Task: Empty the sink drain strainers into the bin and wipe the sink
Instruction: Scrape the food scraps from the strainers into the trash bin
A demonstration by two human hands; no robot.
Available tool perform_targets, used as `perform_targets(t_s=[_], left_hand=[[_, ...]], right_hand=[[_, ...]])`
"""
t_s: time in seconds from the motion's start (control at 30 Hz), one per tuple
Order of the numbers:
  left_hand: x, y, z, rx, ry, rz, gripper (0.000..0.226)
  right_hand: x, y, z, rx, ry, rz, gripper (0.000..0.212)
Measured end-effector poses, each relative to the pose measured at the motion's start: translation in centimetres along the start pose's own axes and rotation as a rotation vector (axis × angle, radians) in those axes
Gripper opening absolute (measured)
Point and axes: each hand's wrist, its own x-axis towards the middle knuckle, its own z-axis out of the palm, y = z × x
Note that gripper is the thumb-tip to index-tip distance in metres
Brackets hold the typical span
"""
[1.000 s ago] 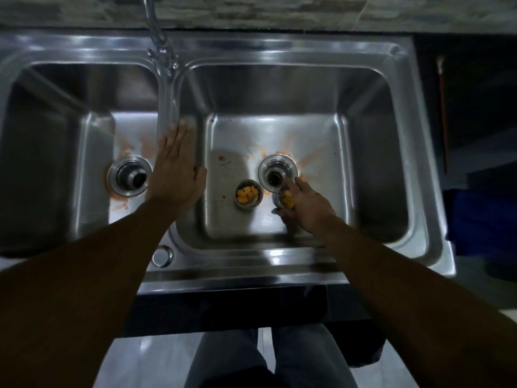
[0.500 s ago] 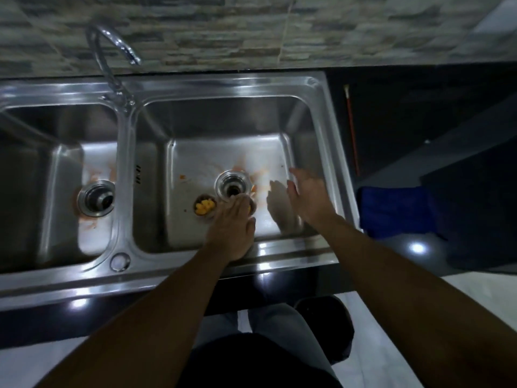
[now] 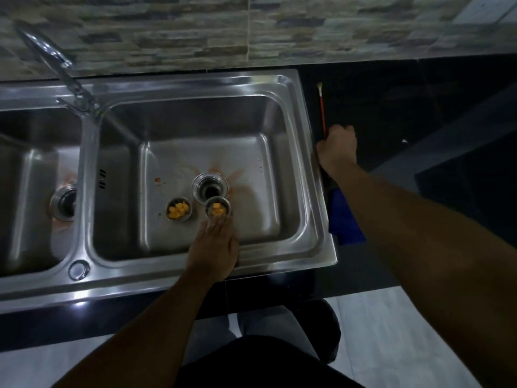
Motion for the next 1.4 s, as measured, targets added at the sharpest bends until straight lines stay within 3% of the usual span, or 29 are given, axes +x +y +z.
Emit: perform_targets(t_s=[0.23, 0.33, 0.57, 0.67, 0.8, 0.87, 0.93, 1.03, 1.13, 1.23, 1.4], left_hand=[[0.3, -0.5, 0.9, -0.007, 0.0, 0.018, 0.058], [0.3, -1.0, 1.3, -0.041, 0.01, 0.017, 0.06], [0.6, -1.9, 1.0, -0.142, -0.025, 0.011, 0.064], [0.5, -3.1, 0.1, -0.224, -0.015, 0.013, 0.063], [1.4, -5.7, -2.1, -0.493, 0.048, -0.237, 0.052], [2.0, -7.8, -2.9, -0.561, 0.068, -0.417, 0.041], [2.5, -9.9, -3.3, -0.588, 0.039, -0.49, 0.045], [2.8, -12.6, -3.6, -0.507, -0.048, -0.458, 0.053], [3.2, -14.2, -3.5, -0.478, -0.077, -0.454, 0.055], [3.8, -15.1, -3.2, -0.478, -0.045, -0.468, 0.056], [5.2, -16.7, -1.4, -0.497, -0.044, -0.398, 0.085]], right_hand=[[1.6, 0.6, -0.8, 0.139, -0.098, 0.15, 0.032], [0.8, 0.2, -0.9, 0.218, -0.08, 0.073, 0.022], [-5.8, -4.0, -1.6, 0.441, -0.191, -0.208, 0.033], [-9.4, -6.3, -1.1, 0.636, -0.325, -0.141, 0.034], [-14.0, -9.1, 0.4, 1.029, -0.533, 0.101, 0.026], [-16.1, -9.8, 1.8, 1.137, -0.557, 0.145, 0.022], [-18.2, -10.1, 3.5, 1.195, -0.529, 0.137, 0.019], [-21.3, -9.7, 6.5, 1.139, -0.382, -0.004, 0.019], [-23.6, -8.3, 9.3, 0.864, -0.168, -0.095, 0.004], [-25.0, -6.6, 10.8, 0.602, -0.014, -0.28, 0.018], [-25.7, -6.3, 12.3, 0.27, 0.01, -0.374, 0.039]])
